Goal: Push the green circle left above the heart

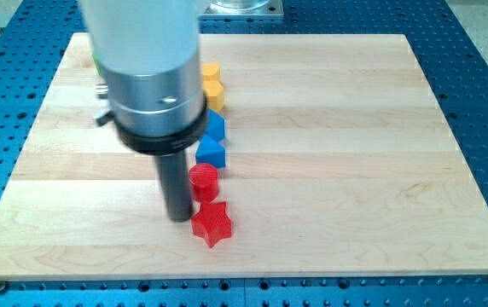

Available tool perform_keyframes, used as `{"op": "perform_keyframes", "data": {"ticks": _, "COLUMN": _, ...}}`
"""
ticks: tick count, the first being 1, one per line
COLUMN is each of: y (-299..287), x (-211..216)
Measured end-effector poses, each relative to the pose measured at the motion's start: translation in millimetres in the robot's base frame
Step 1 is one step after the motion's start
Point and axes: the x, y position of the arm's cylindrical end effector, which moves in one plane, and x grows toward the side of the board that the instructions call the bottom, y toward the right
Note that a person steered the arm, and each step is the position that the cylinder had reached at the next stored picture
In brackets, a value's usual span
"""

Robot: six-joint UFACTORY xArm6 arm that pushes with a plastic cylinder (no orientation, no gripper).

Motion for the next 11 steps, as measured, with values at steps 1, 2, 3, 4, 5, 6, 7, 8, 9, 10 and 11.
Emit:
{"op": "perform_keyframes", "data": {"ticks": 1, "y": -67, "x": 41}}
{"op": "perform_keyframes", "data": {"ticks": 2, "y": -87, "x": 59}}
{"op": "perform_keyframes", "data": {"ticks": 3, "y": -108, "x": -2}}
{"op": "perform_keyframes", "data": {"ticks": 4, "y": -108, "x": -95}}
{"op": "perform_keyframes", "data": {"ticks": 5, "y": -111, "x": -185}}
{"op": "perform_keyframes", "data": {"ticks": 6, "y": -143, "x": -245}}
{"op": "perform_keyframes", "data": {"ticks": 7, "y": -201, "x": -266}}
{"op": "perform_keyframes", "data": {"ticks": 8, "y": -160, "x": -273}}
{"op": "perform_keyframes", "data": {"ticks": 9, "y": -77, "x": -273}}
{"op": "perform_keyframes", "data": {"ticks": 10, "y": -37, "x": -273}}
{"op": "perform_keyframes", "data": {"ticks": 11, "y": -25, "x": -280}}
